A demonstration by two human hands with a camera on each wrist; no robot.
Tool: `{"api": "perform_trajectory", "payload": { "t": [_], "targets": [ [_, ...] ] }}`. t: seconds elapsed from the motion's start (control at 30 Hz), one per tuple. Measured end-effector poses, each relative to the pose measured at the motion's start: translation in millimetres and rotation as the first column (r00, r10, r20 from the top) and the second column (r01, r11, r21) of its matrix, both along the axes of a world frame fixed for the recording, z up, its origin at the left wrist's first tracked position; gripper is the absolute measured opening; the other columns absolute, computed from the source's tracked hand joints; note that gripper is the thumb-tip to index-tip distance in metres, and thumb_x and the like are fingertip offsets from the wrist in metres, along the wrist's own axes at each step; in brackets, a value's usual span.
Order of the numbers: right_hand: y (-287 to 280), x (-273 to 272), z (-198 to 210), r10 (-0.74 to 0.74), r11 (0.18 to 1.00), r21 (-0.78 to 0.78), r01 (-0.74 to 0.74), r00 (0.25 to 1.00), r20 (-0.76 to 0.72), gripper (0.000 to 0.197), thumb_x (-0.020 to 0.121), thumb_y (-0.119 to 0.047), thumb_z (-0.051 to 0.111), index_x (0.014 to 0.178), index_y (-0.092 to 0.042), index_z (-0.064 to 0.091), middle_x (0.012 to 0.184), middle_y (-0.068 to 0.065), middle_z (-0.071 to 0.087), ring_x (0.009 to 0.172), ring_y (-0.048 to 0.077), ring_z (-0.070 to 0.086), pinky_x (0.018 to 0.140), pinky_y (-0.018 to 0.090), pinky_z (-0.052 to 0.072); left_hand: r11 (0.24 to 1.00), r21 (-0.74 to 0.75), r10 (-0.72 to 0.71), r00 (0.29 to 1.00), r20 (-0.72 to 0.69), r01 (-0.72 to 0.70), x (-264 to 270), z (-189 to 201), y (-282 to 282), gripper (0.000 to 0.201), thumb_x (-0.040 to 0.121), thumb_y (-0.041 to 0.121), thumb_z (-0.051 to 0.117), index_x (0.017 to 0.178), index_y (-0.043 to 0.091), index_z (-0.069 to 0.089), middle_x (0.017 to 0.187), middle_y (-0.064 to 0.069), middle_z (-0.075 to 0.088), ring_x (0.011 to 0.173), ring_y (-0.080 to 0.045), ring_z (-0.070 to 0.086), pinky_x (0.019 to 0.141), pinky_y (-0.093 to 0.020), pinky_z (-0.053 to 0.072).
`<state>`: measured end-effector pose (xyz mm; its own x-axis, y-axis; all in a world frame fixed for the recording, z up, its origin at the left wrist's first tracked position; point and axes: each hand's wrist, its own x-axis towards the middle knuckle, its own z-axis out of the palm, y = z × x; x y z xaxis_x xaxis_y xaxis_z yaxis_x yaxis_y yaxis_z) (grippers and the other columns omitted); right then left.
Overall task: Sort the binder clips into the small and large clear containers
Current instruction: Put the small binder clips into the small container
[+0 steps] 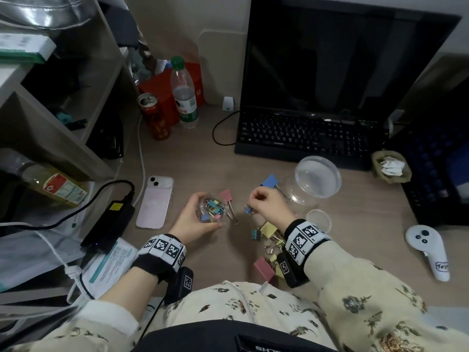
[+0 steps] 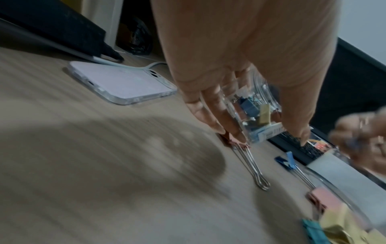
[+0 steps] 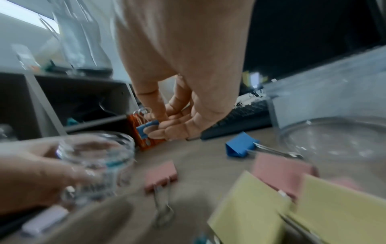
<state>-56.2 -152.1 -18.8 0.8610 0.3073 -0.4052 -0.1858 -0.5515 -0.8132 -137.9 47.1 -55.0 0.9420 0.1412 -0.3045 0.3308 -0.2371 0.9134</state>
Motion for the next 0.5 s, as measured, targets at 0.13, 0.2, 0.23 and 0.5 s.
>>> {"api": "perform_trajectory", "payload": {
  "t": [0.13,0.2,0.23,0.5],
  "targets": [
    [14,-4,20,0.045,0.988,0.150,-0.044,0.999,-0.001,0.025,0.084,0.005,0.057,0.069,-0.015,0.060,0.073,0.004,0.063,0.071,0.019,0.063,0.075,0.035,0.056,0.998,-0.004,-0.067,0.998,0.012,0.067,3,2,-16,0.077,0.058,0.010,0.090,0.120,0.018,0.044,0.107,0.011,0.058,0.096,0.001,0.060,0.078,-0.005,0.046],
    [16,-6,26,0.111,0.977,0.187,-0.102,0.993,-0.035,0.024,0.086,0.007,0.056,0.075,-0.013,0.061,0.080,0.005,0.064,0.072,0.016,0.064,0.069,0.029,0.056,0.997,-0.018,-0.078,0.997,0.014,0.078,5,2,-20,0.077,0.058,0.012,0.091,0.120,0.020,0.045,0.110,0.011,0.059,0.097,0.002,0.060,0.080,-0.007,0.047],
    [14,-6,26,0.111,0.976,0.196,-0.099,0.993,-0.050,0.023,0.088,0.007,0.056,0.078,-0.013,0.062,0.082,0.002,0.065,0.073,0.012,0.064,0.067,0.026,0.056,0.997,-0.027,-0.075,0.997,0.018,0.076,6,2,-21,0.077,0.058,0.012,0.090,0.120,0.020,0.045,0.111,0.011,0.059,0.098,0.002,0.060,0.081,-0.008,0.047],
    [-24,-16,6,0.301,0.931,-0.231,-0.284,0.953,0.041,0.019,0.083,-0.007,0.061,0.096,-0.020,0.067,0.095,-0.008,0.066,0.083,0.010,0.061,0.074,0.026,0.048,0.999,-0.053,0.011,1.000,0.007,-0.011,2,-6,-16,0.078,0.059,0.005,0.088,0.119,0.019,0.040,0.109,0.012,0.055,0.096,0.001,0.058,0.080,-0.004,0.046]
  ]
}}
